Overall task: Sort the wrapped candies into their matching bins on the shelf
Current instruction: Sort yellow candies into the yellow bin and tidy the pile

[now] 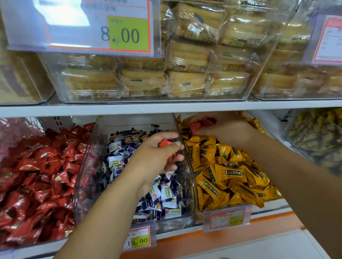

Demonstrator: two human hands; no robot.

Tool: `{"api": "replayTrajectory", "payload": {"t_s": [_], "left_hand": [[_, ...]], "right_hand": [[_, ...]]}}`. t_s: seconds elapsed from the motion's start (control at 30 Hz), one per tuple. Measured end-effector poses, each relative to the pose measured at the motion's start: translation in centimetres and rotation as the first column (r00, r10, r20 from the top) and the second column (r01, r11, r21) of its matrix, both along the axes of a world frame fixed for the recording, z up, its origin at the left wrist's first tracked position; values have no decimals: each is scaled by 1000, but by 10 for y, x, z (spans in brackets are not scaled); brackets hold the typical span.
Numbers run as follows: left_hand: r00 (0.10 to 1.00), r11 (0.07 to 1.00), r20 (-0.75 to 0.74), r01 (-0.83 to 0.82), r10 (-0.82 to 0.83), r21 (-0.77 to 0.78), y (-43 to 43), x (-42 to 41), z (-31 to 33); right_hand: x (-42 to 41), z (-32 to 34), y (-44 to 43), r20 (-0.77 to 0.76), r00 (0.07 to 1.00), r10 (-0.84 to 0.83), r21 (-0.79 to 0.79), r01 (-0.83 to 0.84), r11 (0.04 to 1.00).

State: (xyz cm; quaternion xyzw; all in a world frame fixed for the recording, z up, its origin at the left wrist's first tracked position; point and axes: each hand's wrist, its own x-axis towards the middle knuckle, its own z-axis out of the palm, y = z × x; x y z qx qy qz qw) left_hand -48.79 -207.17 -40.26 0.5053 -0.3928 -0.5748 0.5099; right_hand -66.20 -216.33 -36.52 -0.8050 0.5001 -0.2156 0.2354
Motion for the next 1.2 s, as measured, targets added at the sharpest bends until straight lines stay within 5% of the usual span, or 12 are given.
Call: {"api": "replayTrajectory", "payload": {"t_s": [0.2, 0.7, 0.87, 0.97, 1.03, 1.13, 1.2], "left_hand": [[986, 999, -168, 22, -16, 36, 5, -9, 10], [995, 992, -9, 96, -95, 79, 8, -3, 11], [994, 991, 88, 61, -72, 117, 10, 3, 8], [995, 992, 96, 6, -19, 127, 9, 10, 7], [994, 990, 94, -58, 47, 126, 7, 18, 6], [987, 987, 108, -126, 116, 96, 6, 30, 6], [986, 989, 112, -130, 121, 77, 7, 33, 7]], "right_hand": [[10, -19, 44, 288, 951, 116, -4, -120, 993], [18, -34, 74, 567, 823, 36, 157, -150, 976], [37, -45, 78, 553, 833, 16, 63, -61, 996], [34, -41, 80, 565, 824, 52, 132, -152, 979], [19, -30, 73, 470, 880, 62, 141, -145, 979], [-10, -19, 33, 307, 943, -126, 15, 128, 992], [-18, -14, -2, 47, 975, -217, -77, 220, 972]]}}
